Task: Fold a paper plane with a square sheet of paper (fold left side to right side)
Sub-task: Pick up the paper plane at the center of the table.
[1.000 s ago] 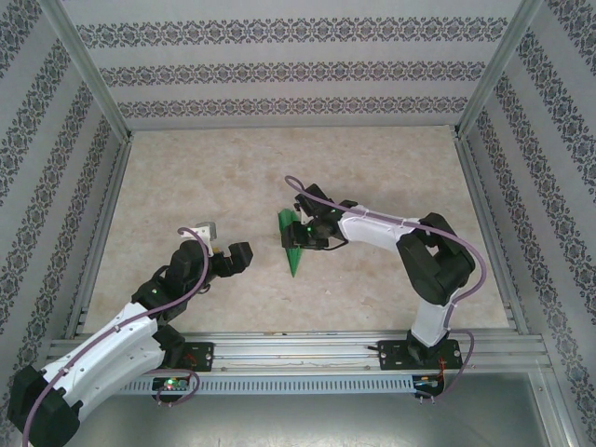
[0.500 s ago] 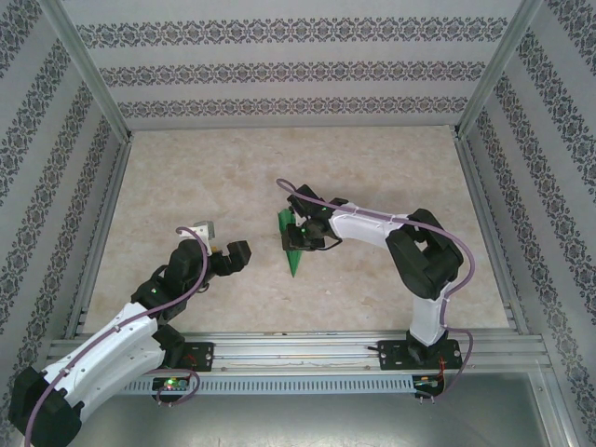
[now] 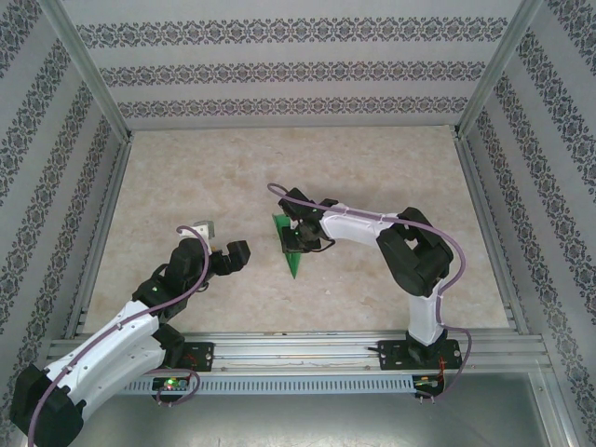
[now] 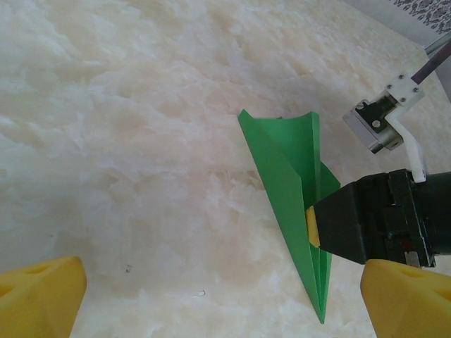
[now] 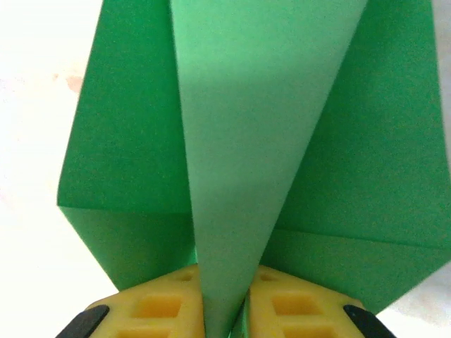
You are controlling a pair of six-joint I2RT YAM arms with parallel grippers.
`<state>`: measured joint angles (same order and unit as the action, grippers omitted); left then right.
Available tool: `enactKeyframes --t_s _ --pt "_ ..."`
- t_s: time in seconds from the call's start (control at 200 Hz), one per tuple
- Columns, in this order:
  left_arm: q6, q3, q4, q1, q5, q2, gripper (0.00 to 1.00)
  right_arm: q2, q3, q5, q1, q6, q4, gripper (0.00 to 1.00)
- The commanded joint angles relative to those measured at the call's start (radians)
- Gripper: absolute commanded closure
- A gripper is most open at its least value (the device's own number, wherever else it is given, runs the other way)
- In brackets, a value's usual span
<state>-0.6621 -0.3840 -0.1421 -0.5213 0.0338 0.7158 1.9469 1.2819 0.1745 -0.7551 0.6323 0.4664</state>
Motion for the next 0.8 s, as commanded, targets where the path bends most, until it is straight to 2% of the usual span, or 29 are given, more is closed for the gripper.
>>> enactKeyframes --t_s 0.0,0.17,0.24,0.49,0.794 --pt "0.01 -0.019 0.03 0.018 -0.003 0.001 0.0 0.021 0.023 -0.059 -0.014 0.013 0.047 0.81" --pt "0.012 -0.019 0.02 0.02 -0.008 -0.005 0.0 0.033 0.026 -0.072 -0.02 0.013 0.054 0.83" --pt "0.013 -0.018 0.018 0.021 -0.008 -0.007 0.0 0.032 0.031 -0.075 -0.026 0.014 0.058 0.78" --pt "0.01 -0.018 0.02 0.024 -0.011 -0.007 0.0 -0.004 0.047 -0.105 -0.041 0.009 0.082 0.72" --pt "0.004 -0.009 0.022 0.027 -0.015 -0.007 0.0 0.008 0.08 -0.163 -0.074 -0.006 0.144 0.7"
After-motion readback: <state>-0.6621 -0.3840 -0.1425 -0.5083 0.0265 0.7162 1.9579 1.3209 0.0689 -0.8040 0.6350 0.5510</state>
